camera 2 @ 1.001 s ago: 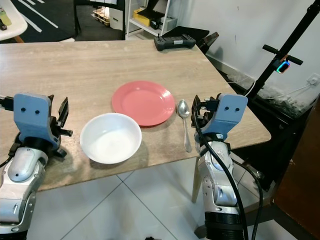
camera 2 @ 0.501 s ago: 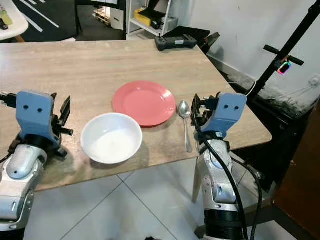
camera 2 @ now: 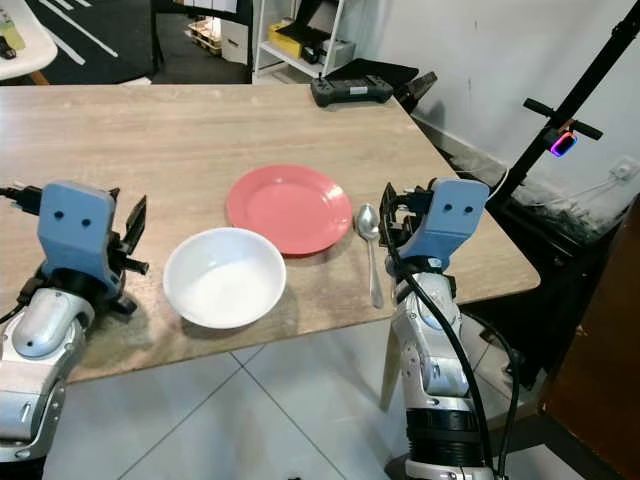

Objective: Setting the table

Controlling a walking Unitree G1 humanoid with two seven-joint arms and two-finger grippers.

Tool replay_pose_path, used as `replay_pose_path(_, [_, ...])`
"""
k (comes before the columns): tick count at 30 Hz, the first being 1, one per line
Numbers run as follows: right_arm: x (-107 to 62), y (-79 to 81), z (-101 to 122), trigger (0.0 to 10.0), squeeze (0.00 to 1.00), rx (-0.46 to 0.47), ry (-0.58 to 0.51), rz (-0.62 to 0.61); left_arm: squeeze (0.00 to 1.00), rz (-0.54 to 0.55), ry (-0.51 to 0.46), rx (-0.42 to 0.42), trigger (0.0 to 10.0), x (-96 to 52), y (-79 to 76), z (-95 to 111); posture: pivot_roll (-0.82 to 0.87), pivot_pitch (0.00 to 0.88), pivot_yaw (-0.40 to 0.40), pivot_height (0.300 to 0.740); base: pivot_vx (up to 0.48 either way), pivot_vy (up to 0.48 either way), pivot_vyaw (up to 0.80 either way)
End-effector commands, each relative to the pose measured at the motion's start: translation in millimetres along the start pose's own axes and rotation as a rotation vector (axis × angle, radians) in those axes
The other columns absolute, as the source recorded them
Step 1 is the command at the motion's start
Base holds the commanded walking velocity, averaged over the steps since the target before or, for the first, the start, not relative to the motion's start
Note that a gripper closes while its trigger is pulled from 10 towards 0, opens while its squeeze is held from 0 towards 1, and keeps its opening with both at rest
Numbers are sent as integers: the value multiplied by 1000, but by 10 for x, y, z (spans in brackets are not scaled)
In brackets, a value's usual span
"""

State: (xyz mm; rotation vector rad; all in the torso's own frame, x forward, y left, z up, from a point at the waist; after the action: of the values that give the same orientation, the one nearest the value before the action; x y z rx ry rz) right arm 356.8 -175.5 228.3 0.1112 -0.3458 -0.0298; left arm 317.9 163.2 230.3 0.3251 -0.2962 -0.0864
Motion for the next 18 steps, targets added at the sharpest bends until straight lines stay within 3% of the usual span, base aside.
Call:
replay_pose_path(1, [11,-44,8,10000,0,-2,-8,-11,0,-28,12,4,10000,-22,-21,-12,118,67,-35,740,0,0,0])
replay_pose_path(5, [18,-55,17,10000,0,-2,-13,-14,0,-66,23,24,10000,-36,45,-13,115,62,-34,740,0,0,0])
replay_pose_path(9, [16,-64,32,10000,0,-4,-19,-17,0,-125,32,69,10000,-65,227,63,110,63,-29,740,0,0,0])
replay_pose_path(11, [12,-78,43,10000,0,-5,-23,-22,0,-200,55,126,10000,-134,320,114,108,67,-22,740,0,0,0])
replay_pose_path(14, [-6,-113,24,10000,0,-8,-20,-32,0,-411,112,188,10000,-356,381,200,123,75,-16,740,0,0,0])
replay_pose_path(17, [-12,-118,17,10000,0,-8,-19,-33,0,-465,133,213,10000,-422,399,216,123,75,-16,740,0,0,0])
replay_pose_path(18, [-14,-119,9,10000,0,-8,-17,-35,0,-505,167,258,10000,-481,448,198,126,77,-16,740,0,0,0])
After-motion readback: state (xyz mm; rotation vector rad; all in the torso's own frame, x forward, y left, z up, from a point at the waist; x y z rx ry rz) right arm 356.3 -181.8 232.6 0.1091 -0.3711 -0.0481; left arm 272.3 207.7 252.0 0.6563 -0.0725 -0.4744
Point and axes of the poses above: a point about 5 cm out from each wrist's last joint towards the gripper, its own x axis pointing out of the wrist towards the gripper, its own z axis along the axis of the wrist's last joint, y = z × x, the point moved 3 cm from there along x, pointing out of the wrist towards the gripper
